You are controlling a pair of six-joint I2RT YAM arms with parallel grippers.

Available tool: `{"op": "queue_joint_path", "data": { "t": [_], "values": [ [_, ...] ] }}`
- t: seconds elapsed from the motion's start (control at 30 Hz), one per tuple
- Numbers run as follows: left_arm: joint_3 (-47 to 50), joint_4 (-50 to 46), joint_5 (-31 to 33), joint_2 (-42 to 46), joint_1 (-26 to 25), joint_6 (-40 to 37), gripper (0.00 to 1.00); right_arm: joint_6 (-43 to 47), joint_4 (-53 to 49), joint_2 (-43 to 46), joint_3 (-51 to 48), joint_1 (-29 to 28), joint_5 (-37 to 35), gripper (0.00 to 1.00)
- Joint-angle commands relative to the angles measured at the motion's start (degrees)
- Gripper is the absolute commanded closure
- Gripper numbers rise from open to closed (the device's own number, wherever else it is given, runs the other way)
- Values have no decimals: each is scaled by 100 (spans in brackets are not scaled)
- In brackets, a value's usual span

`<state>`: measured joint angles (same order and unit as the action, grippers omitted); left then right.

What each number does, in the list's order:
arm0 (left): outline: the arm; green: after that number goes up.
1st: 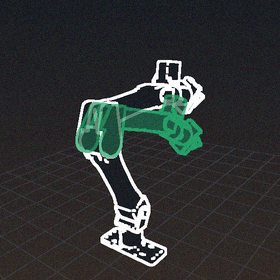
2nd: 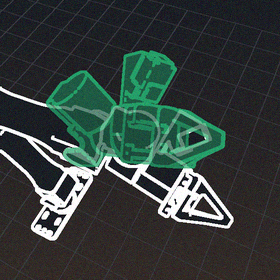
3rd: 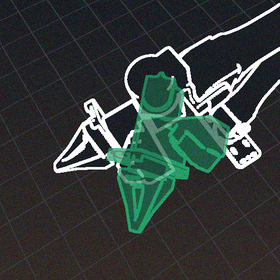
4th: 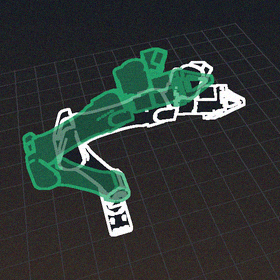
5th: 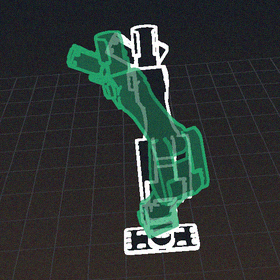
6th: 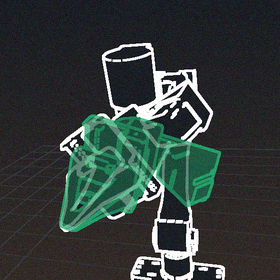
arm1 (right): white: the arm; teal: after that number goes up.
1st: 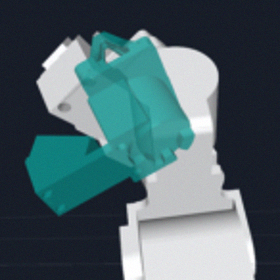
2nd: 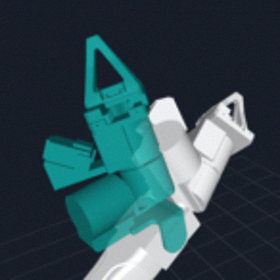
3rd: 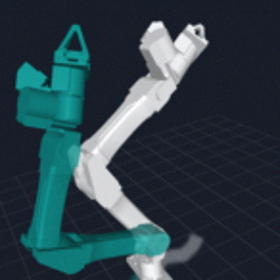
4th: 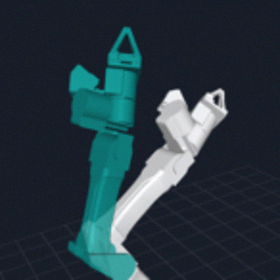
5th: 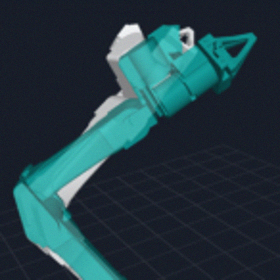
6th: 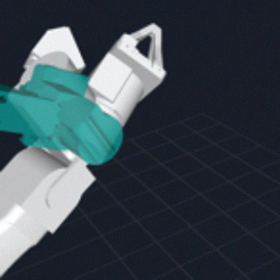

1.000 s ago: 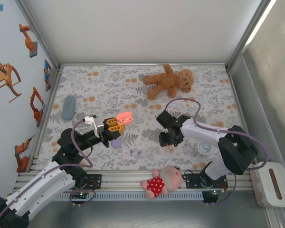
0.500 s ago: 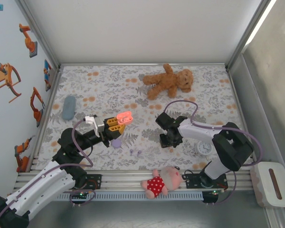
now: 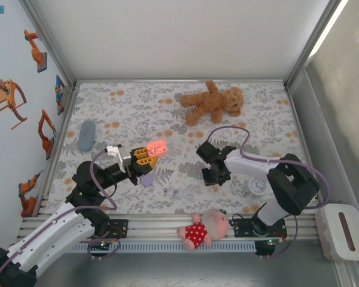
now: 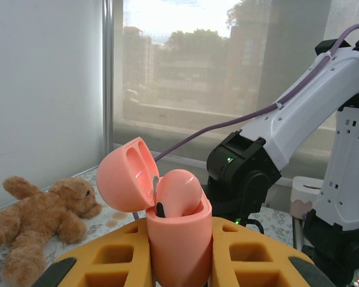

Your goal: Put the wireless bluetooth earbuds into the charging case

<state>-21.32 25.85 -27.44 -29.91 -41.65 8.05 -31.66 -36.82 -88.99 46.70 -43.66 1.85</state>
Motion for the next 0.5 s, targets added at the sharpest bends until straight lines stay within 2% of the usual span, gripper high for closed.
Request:
{"op": "queue_joint_path", "data": {
  "t": [0.0,0.47],
  "values": [
    [-174,70,2,53,-39,-92,100,5,-4,-147,-119,11,61,71],
    [-121,35,18,107,-40,-76,100,217,-408,229,151,7,-191,73]
  ]
}}
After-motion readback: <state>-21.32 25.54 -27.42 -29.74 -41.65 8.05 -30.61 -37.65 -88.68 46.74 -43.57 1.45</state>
